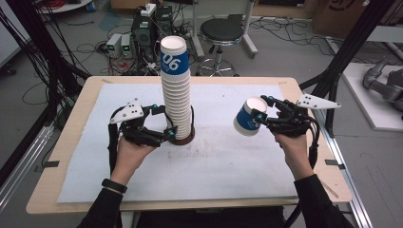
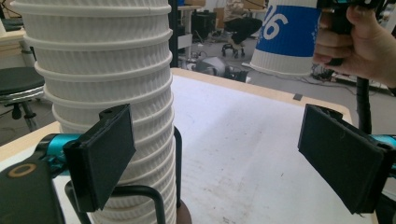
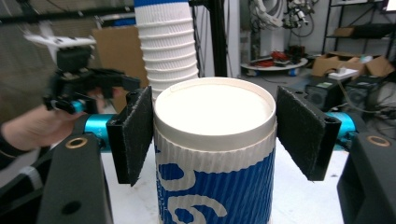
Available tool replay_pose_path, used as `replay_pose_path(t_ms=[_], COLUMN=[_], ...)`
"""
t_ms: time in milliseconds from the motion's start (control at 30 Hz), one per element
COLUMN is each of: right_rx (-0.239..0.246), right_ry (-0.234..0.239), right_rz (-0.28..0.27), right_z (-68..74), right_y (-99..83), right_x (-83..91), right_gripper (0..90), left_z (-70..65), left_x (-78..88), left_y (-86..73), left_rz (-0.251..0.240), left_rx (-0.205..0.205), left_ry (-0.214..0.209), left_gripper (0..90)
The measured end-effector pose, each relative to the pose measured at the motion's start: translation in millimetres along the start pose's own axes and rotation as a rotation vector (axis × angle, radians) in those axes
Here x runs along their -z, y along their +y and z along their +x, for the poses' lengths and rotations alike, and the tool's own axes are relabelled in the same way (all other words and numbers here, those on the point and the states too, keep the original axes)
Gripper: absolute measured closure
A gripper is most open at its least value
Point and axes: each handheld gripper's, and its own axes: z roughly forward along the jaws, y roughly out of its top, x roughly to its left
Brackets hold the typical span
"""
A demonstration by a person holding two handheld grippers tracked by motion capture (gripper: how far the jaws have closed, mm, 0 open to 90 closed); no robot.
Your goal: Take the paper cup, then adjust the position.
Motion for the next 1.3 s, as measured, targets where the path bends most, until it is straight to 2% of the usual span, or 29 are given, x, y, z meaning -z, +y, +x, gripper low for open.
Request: replay_pose_path(t_ms=[133, 200, 267, 400, 633, 733, 867, 1000, 1100, 1200, 1300], right_rx=[-0.006, 0.007, 0.007, 0.025, 0.033, 0.033, 0.048, 0.051, 0.055, 0.051, 0.039], right_ry=[-0.007, -0.020, -0.023, -0.046, -0.042, -0.027, -0.014, 0.004, 0.028, 0.055, 0.099], right_rz=[0.007, 0.001, -0.002, 0.002, 0.007, -0.002, 0.007, 0.017, 0.026, 0.032, 0.041], right_z=[2.0, 2.3, 1.6, 1.5, 1.0, 3.6, 8.2, 8.9, 9.6, 10.8, 11.6], right_y=[-0.7, 1.4, 3.8, 8.0, 11.2, 14.0, 15.1, 15.3, 14.4, 12.9, 11.2], right_x=[5.9, 8.7, 10.9, 14.8, 19.3, 19.0, 17.2, 13.4, 10.0, 7.8, 5.2], right_gripper=[31.2, 31.2, 31.2, 31.2, 31.2, 31.2, 31.2, 31.2, 31.2, 31.2, 31.2], left_z=[-3.8, -7.3, -10.5, -11.7, -15.8, -17.3, -21.5, -23.8, -25.7, -28.7, -32.6], left_x=[-3.0, -3.7, -2.3, -2.4, -8.8, -12.5, -19.5, -23.9, -26.4, -30.0, -36.4], left_y=[2.5, 3.2, 3.3, 2.3, 2.9, 3.3, 2.9, 3.5, 4.4, 6.3, 7.5], left_rz=[0.003, 0.009, -0.003, -0.007, -0.002, -0.004, 0.015, 0.013, 0.009, 0.012, 0.023], left_rx=[-0.010, -0.019, -0.024, -0.007, -0.017, -0.012, -0.014, -0.006, 0.006, 0.001, -0.001], left_ry=[-0.006, -0.012, -0.015, -0.027, -0.044, -0.061, -0.085, -0.109, -0.125, -0.141, -0.167], left_gripper=[10.9, 10.9, 10.9, 10.9, 10.9, 10.9, 10.9, 10.9, 10.9, 10.9, 10.9])
